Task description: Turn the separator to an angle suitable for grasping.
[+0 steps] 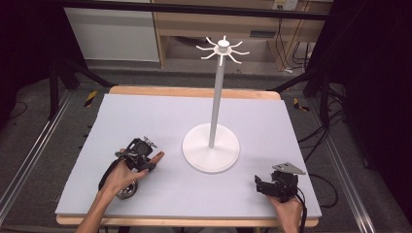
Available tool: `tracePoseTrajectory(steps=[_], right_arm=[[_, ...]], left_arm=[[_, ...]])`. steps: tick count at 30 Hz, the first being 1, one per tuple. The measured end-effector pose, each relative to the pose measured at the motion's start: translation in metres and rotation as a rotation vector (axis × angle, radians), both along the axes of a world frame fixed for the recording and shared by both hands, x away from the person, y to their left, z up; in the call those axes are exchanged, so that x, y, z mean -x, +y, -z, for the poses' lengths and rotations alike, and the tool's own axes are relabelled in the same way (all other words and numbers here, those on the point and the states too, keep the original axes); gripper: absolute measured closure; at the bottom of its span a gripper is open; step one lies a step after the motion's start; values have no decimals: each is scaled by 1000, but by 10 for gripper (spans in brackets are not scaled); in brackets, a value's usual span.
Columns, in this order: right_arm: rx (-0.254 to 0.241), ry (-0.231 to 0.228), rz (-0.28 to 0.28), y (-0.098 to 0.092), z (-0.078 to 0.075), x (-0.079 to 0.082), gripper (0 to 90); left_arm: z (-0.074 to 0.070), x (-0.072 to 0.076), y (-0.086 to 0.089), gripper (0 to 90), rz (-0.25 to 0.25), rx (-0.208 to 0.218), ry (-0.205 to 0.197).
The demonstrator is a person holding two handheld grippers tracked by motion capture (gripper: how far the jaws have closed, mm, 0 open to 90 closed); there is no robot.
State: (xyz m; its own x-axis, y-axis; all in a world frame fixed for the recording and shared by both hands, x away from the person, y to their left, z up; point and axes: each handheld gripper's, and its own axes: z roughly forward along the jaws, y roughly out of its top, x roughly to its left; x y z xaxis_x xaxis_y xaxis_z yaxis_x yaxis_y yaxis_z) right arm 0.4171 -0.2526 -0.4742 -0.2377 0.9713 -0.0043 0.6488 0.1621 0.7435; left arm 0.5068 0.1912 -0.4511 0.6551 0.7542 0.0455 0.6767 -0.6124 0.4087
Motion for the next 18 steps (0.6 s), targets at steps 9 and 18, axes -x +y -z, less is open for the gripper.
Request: tracePoseTrajectory(steps=[9, 18], right_arm=[[1, 7, -6, 2, 0, -1, 107], [6, 22, -11, 1, 2, -1, 107]], left_arm=[[0, -2, -2, 642, -7, -14, 10], [0, -4, 1, 668, -30, 15, 29]])
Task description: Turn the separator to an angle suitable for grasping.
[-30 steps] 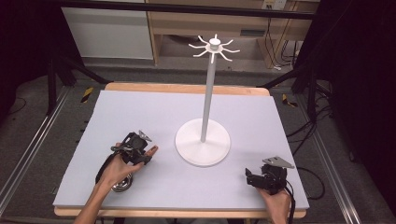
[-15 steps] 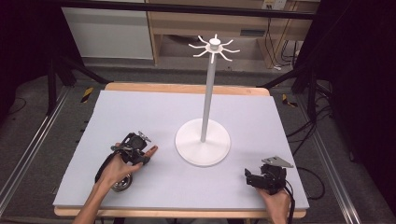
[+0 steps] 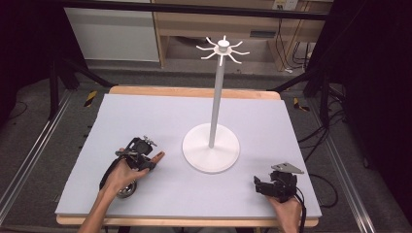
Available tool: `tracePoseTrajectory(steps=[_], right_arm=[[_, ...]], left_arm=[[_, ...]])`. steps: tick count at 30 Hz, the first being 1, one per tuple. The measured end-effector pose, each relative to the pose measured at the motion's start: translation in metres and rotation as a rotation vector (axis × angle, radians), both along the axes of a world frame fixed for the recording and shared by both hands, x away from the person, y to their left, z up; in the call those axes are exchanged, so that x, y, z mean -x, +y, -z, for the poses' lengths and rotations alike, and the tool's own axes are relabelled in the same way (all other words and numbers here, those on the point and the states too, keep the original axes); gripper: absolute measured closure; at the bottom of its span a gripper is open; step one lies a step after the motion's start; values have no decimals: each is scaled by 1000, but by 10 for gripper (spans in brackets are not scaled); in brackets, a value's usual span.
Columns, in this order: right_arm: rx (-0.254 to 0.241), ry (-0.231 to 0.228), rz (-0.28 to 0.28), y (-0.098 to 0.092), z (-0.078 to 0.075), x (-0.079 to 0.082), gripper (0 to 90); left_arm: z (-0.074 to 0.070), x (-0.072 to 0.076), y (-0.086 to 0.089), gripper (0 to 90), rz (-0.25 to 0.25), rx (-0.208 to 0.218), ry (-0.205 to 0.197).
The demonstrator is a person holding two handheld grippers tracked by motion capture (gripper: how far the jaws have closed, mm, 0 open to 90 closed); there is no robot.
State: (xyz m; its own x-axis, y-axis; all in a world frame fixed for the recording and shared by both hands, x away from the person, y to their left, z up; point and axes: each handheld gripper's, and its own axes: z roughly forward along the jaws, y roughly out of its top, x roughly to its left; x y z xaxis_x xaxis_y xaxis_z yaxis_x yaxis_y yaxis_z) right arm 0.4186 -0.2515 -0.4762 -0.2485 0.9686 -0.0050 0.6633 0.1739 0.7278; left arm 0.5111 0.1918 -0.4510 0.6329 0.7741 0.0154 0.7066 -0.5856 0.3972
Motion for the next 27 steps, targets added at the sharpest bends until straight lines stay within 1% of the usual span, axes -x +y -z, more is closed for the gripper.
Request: tracePoseTrajectory(steps=[5, 10, 11, 12, 14, 19, 20, 21, 23, 24, 25, 27], right_arm=[[-7, 2, 5, 0, 0, 0, 107], [-5, 6, 5, 0, 1, 0, 107], [-3, 2, 4, -1, 0, 0, 107], [-8, 4, 8, -1, 0, 0, 107], [-9, 4, 10, -2, 0, 0, 107], [-3, 3, 7, -2, 1, 1, 107], [-2, 4, 6, -2, 1, 1, 107], [-2, 4, 7, -2, 1, 0, 107], [-4, 3, 7, -2, 1, 1, 107], [-5, 3, 7, -1, 0, 1, 107], [-6, 4, 8, -1, 0, 1, 107], [-6, 5, 8, 0, 1, 1, 107]], left_arm=[[0, 1, 0, 669, -3, 2, -9], [0, 1, 1, 670, -7, 14, -13], [0, 2, 3, 670, 0, 20, -21], [1, 3, 4, 670, -5, 32, -27], [0, 3, 6, 670, -4, 47, -24], [-6, 6, 9, 671, -2, 59, -48], [-7, 8, 9, 671, -7, 67, -56], [-9, 9, 10, 672, -4, 67, -60], [-12, 11, 12, 671, -11, 87, -73], [-12, 11, 12, 672, -11, 87, -73], [-16, 14, 14, 672, -13, 95, -86], [-20, 16, 16, 672, -18, 102, -96]])
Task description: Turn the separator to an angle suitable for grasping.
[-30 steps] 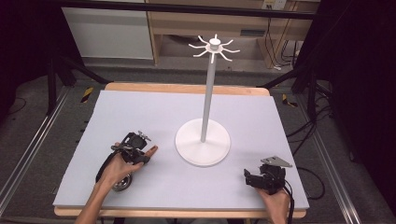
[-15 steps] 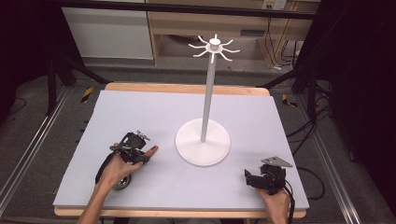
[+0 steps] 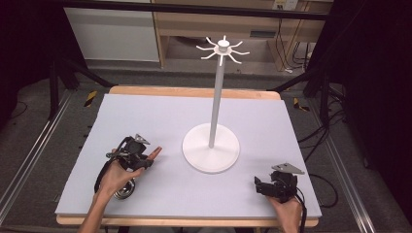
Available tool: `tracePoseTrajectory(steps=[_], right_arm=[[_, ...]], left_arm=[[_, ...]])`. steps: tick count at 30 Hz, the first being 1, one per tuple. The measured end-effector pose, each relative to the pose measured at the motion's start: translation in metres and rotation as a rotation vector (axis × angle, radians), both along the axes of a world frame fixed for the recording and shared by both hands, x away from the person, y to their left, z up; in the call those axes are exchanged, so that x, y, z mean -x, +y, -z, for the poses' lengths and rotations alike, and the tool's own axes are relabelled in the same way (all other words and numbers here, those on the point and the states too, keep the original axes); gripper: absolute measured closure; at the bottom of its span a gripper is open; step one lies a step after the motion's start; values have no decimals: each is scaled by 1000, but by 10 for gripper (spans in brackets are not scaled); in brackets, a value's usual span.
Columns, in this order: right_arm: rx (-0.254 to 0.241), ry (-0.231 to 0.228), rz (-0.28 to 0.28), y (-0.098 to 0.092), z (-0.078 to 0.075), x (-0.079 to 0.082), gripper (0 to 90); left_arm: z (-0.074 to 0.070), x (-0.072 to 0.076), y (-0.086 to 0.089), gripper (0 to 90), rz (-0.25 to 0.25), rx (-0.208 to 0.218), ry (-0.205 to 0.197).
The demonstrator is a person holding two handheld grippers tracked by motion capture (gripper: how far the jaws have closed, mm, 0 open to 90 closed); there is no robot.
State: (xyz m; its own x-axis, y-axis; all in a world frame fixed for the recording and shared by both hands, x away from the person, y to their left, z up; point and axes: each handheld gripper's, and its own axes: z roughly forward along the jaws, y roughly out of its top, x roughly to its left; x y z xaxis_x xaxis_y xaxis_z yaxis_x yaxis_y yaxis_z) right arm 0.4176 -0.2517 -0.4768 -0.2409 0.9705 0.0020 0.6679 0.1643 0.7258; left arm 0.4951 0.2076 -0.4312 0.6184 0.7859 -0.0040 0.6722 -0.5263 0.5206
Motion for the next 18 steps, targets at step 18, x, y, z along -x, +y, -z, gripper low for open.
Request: tracePoseTrajectory(steps=[18], right_arm=[[1, -10, -3, -1, -1, 1, 107]], left_arm=[[-39, 22, 10, 672, -6, 138, -133]])
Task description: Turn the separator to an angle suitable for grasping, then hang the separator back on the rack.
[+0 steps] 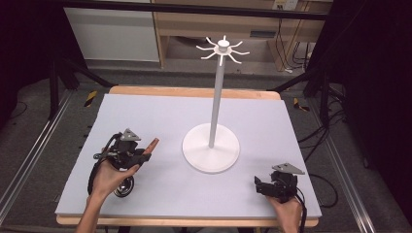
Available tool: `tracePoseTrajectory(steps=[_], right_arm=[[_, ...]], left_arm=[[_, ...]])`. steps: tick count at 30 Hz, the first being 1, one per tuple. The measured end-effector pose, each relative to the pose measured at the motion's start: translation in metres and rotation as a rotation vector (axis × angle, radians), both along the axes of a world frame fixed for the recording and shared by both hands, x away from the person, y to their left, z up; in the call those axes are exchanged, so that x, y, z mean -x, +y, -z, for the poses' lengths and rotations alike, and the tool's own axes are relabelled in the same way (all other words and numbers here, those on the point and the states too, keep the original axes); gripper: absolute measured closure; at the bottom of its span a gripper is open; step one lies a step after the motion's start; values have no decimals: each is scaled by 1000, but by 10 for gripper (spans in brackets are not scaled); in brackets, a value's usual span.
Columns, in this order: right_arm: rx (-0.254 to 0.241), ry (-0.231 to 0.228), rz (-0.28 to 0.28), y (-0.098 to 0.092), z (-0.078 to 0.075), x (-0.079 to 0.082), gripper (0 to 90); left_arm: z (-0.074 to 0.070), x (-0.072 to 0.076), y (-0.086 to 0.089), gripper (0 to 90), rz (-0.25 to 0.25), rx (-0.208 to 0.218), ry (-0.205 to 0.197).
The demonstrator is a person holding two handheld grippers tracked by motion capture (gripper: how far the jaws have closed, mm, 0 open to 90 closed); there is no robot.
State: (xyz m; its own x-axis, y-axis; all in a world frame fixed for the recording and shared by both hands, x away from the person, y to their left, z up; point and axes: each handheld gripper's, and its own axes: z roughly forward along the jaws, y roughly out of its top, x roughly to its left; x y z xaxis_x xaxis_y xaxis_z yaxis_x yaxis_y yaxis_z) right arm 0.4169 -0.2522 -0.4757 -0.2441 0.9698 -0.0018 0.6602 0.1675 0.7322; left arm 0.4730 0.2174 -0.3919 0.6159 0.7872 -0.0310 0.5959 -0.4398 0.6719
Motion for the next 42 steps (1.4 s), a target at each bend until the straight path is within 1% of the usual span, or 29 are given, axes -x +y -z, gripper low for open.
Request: tracePoseTrajectory(steps=[3, 6, 8, 10, 11, 12, 13, 14, 20, 24, 26, 28, 30, 33, 34, 35, 36, 38, 41, 42], right_arm=[[-3, -4, 4, 0, 0, 0, 107], [-6, -2, 9, -1, -1, 1, 107], [-8, -1, 12, 0, -1, 1, 107], [0, -4, 8, 0, -1, 1, 107], [-1, -3, 7, 0, -1, 1, 107], [-1, -2, 8, 0, -1, 1, 107], [-2, -3, 8, 0, -1, 1, 107], [-3, -2, 8, -1, -1, 1, 107], [-6, -4, 10, 0, -1, 1, 107], [-3, -2, 4, 0, 0, 0, 107], [-8, -1, 8, 1, 0, 0, 107], [-7, -1, 6, 0, 0, 0, 107], [-8, -1, 5, 1, 0, 1, 107], [-9, 0, 3, 0, 1, 2, 107], [-9, -1, 3, 0, 1, 2, 107], [-13, 3, 4, 1, 0, 2, 107], [-12, 3, 3, 1, 0, 2, 107], [-8, -6, -2, -1, 0, 2, 107], [-14, -3, -1, -1, 1, 2, 107], [-11, -1, -1, -1, 1, 2, 107]], left_arm=[[-5, 4, 0, 672, 1, 29, -42], [-9, 8, 0, 672, -5, 53, -73], [-12, 11, -1, 672, -10, 62, -99], [-15, 14, -1, 672, -21, 77, -135], [-15, 14, -1, 672, -21, 77, -135], [-18, 17, 0, 672, -24, 105, -165], [-18, 17, 0, 672, -24, 105, -165], [-21, 19, 0, 671, -25, 137, -186], [-28, 28, 2, 671, -45, 200, -269], [-33, 31, 2, 672, -54, 248, -305], [-36, 33, 2, 671, -53, 252, -326], [-40, 34, 2, 671, -60, 264, -353], [-44, 35, 3, 671, -60, 291, -370], [-51, 35, 3, 671, -56, 313, -392], [-51, 35, 3, 671, -56, 313, -392], [-56, 36, 2, 671, -52, 323, -405], [-57, 37, 2, 671, -52, 333, -414], [-60, 36, 0, 671, -52, 336, -420], [-63, 35, -1, 671, -52, 346, -429], [-68, 33, -3, 671, -48, 356, -432]])
